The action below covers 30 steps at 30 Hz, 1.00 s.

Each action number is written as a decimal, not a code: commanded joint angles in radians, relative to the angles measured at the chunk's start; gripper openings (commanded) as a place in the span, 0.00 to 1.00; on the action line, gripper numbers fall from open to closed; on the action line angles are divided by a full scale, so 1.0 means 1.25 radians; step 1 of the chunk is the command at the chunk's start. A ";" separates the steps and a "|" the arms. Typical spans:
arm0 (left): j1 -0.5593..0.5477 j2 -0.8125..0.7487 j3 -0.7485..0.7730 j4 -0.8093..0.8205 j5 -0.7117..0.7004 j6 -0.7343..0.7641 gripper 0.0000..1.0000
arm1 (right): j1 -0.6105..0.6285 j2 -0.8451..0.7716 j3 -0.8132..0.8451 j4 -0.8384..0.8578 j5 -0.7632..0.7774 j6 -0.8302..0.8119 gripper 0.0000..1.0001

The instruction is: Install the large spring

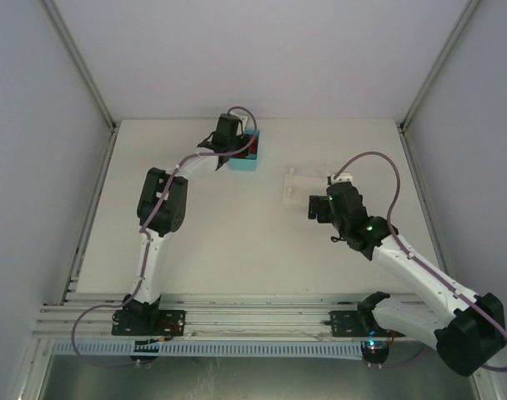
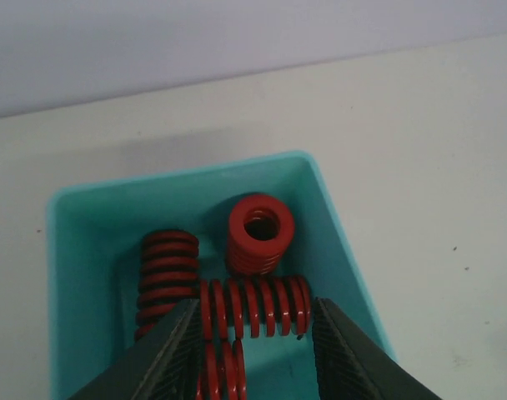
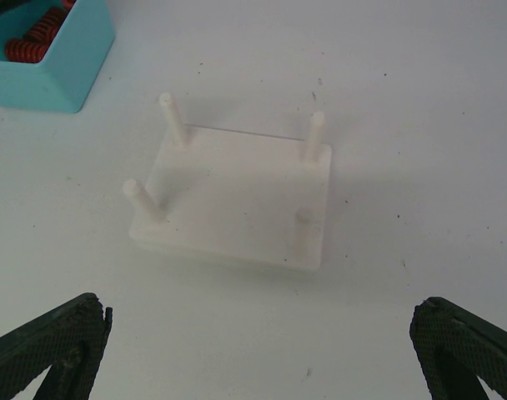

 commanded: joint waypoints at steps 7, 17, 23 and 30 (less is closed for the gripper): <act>0.003 0.113 0.154 -0.045 0.031 0.058 0.42 | 0.003 0.005 -0.006 0.011 0.032 0.010 0.99; 0.011 0.180 0.237 -0.064 0.036 0.045 0.43 | 0.003 0.000 -0.009 0.009 0.047 0.011 0.99; 0.011 0.191 0.240 -0.049 0.058 0.057 0.43 | 0.003 0.006 -0.008 0.010 0.056 0.010 0.99; 0.011 0.219 0.255 -0.035 0.080 0.052 0.44 | 0.003 0.017 -0.006 0.009 0.066 0.010 0.99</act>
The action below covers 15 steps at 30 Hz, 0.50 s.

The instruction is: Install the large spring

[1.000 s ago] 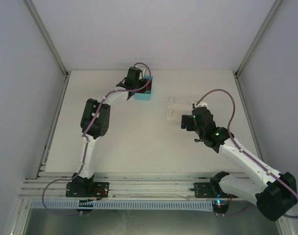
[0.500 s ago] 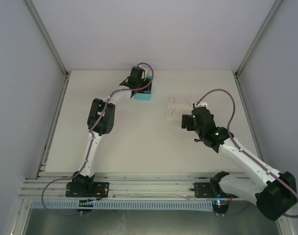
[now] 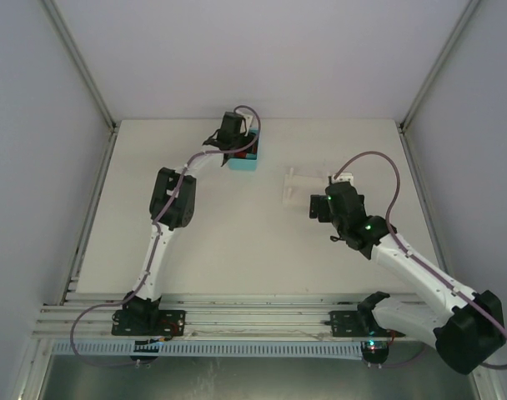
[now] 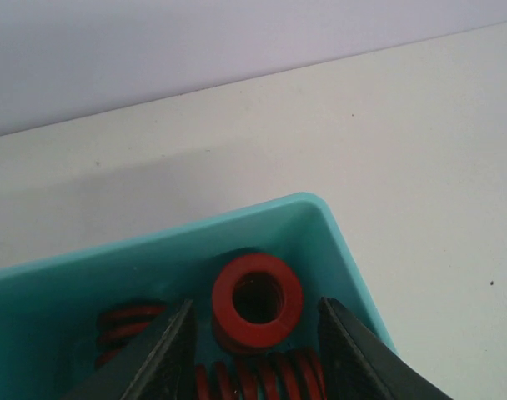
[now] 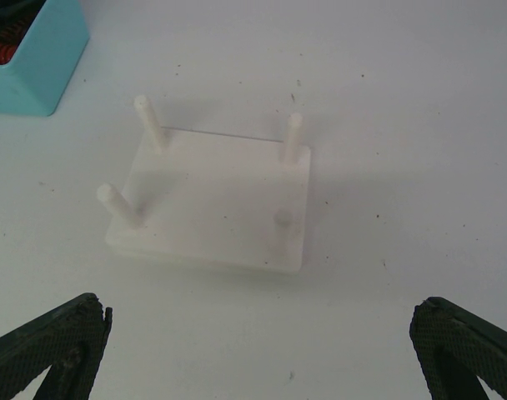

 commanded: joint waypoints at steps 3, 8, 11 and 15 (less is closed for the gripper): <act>0.001 0.057 0.056 0.008 0.026 -0.003 0.44 | 0.003 0.008 -0.006 0.008 0.032 0.007 0.99; 0.001 0.085 0.094 -0.003 0.005 -0.013 0.43 | 0.003 0.010 -0.006 0.008 0.039 0.007 0.99; 0.002 0.091 0.107 -0.005 -0.014 -0.017 0.39 | 0.004 0.011 -0.005 0.008 0.043 0.007 0.99; 0.002 0.087 0.104 -0.005 -0.029 -0.015 0.36 | 0.004 0.016 -0.005 0.008 0.048 0.007 0.99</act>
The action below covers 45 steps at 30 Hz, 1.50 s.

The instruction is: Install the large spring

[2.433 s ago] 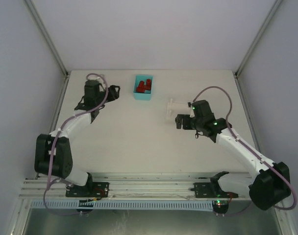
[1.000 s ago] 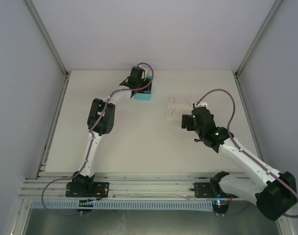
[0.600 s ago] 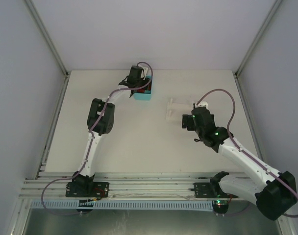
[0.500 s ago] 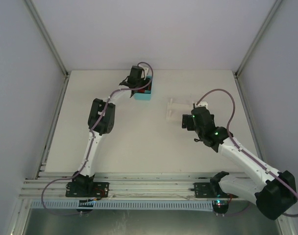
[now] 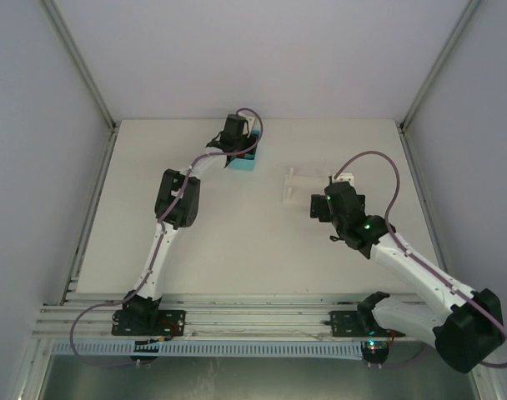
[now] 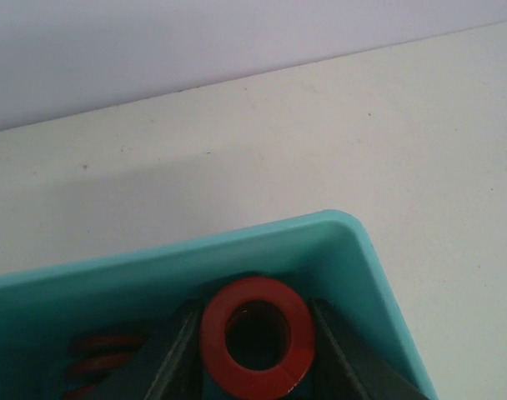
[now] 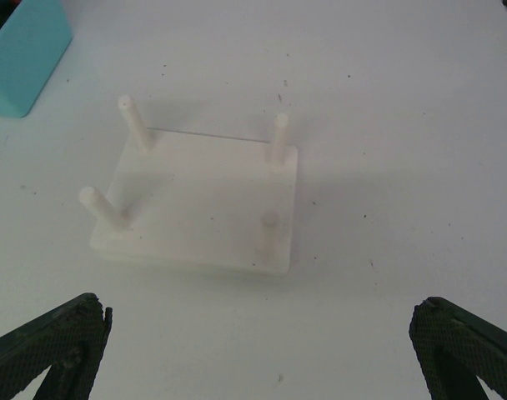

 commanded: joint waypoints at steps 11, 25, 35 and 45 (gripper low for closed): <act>0.003 -0.080 -0.066 0.002 0.003 0.000 0.14 | 0.003 0.006 -0.003 0.006 0.027 0.006 0.99; 0.003 -0.286 -0.231 0.071 0.021 -0.019 0.07 | 0.004 0.045 0.009 0.029 -0.043 0.021 0.99; 0.000 -0.527 -0.518 0.218 0.137 -0.125 0.01 | 0.003 0.044 -0.008 0.118 -0.215 0.011 0.99; -0.041 -0.778 -0.831 0.419 0.159 -0.204 0.00 | -0.027 0.111 0.050 0.296 -0.494 0.282 0.89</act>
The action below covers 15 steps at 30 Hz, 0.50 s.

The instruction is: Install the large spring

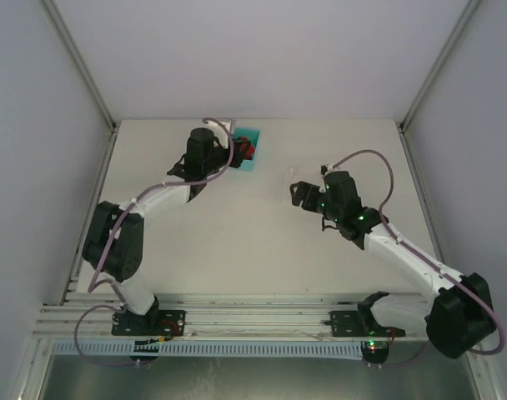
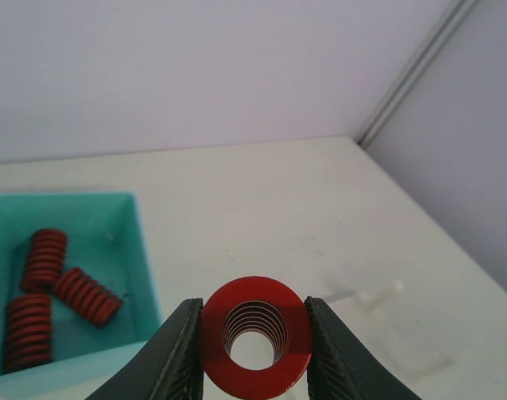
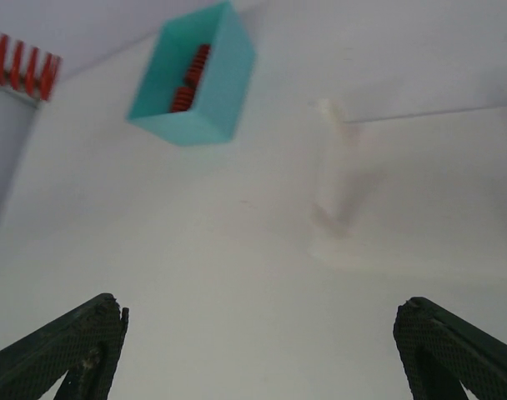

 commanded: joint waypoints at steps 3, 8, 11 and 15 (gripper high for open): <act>-0.028 -0.133 -0.089 0.133 0.042 -0.029 0.00 | 0.004 0.076 0.094 0.122 -0.178 -0.002 0.89; -0.054 -0.212 -0.176 0.199 0.019 -0.006 0.00 | 0.000 0.050 0.074 0.169 -0.147 0.235 0.90; -0.078 -0.236 -0.220 0.250 -0.015 0.032 0.00 | 0.007 0.041 0.045 0.253 -0.136 0.488 0.88; -0.100 -0.243 -0.247 0.298 -0.033 0.096 0.00 | 0.021 0.048 0.018 0.390 -0.111 0.675 0.83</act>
